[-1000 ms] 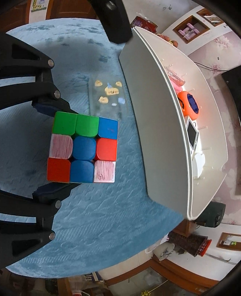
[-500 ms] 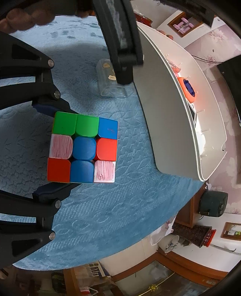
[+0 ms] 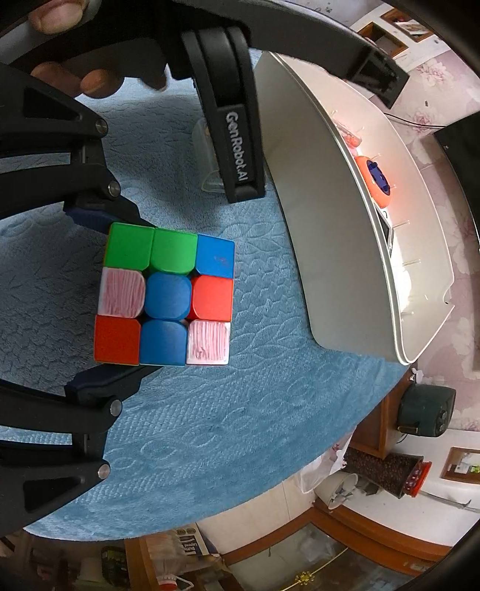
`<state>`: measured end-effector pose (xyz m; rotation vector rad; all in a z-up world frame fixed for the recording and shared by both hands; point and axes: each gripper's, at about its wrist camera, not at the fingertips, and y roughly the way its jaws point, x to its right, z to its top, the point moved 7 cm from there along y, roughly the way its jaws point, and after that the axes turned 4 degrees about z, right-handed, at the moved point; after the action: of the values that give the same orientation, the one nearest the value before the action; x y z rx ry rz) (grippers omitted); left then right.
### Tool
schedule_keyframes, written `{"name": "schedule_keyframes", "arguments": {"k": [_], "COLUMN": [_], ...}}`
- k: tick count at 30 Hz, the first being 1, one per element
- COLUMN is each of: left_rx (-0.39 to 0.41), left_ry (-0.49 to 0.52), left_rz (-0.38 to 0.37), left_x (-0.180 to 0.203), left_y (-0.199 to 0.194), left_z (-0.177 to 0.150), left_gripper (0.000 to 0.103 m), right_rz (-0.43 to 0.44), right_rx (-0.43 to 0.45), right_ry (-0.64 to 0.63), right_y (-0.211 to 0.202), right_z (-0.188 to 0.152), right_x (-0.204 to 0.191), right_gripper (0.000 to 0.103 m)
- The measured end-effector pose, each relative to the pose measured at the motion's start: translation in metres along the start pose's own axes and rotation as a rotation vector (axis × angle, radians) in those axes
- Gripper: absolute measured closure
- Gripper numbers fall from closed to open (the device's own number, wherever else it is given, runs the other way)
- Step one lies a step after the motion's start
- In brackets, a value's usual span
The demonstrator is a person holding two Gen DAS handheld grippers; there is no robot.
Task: Organize rigid objects
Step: 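Grasp the clear sticker box with the left tool while the right tool grasps the Rubik's cube, then lift the clear box and Rubik's cube into the bin and release both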
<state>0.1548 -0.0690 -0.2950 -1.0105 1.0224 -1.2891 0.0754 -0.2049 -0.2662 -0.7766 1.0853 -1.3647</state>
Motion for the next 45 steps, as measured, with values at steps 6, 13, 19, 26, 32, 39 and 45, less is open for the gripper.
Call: {"name": "schedule_keyframes", "arguments": {"k": [6, 13, 19, 26, 32, 39, 45], "left_rx": [0.006, 0.036, 0.059, 0.156, 0.249, 0.355, 0.43], "left_ry": [0.029, 0.066, 0.116, 0.147, 0.103, 0.032, 0.01], "left_rz": [0.027, 0.011, 0.026, 0.027, 0.021, 0.017, 0.02], "left_x": [0.003, 0.016, 0.018, 0.001, -0.026, -0.056, -0.065], "left_y": [0.005, 0.003, -0.012, -0.064, -0.117, -0.17, -0.2], "left_z": [-0.003, -0.001, -0.009, -0.005, 0.018, 0.056, 0.09], "left_gripper": [0.018, 0.038, 0.039, 0.039, 0.039, 0.039, 0.039], "right_rz": [-0.002, -0.001, 0.01, 0.028, 0.065, 0.098, 0.088], "right_rx": [-0.001, 0.001, 0.013, 0.056, 0.12, 0.248, 0.372], "right_ry": [-0.004, -0.008, -0.034, -0.068, -0.088, -0.139, -0.195], "right_y": [0.0, 0.0, -0.007, -0.031, -0.061, -0.113, -0.148], "right_z": [0.001, 0.001, 0.0, 0.006, 0.027, 0.077, 0.14], "right_x": [-0.001, -0.002, -0.006, -0.017, -0.033, -0.057, -0.069], "right_gripper": [0.043, 0.043, 0.043, 0.043, 0.043, 0.043, 0.043]}}
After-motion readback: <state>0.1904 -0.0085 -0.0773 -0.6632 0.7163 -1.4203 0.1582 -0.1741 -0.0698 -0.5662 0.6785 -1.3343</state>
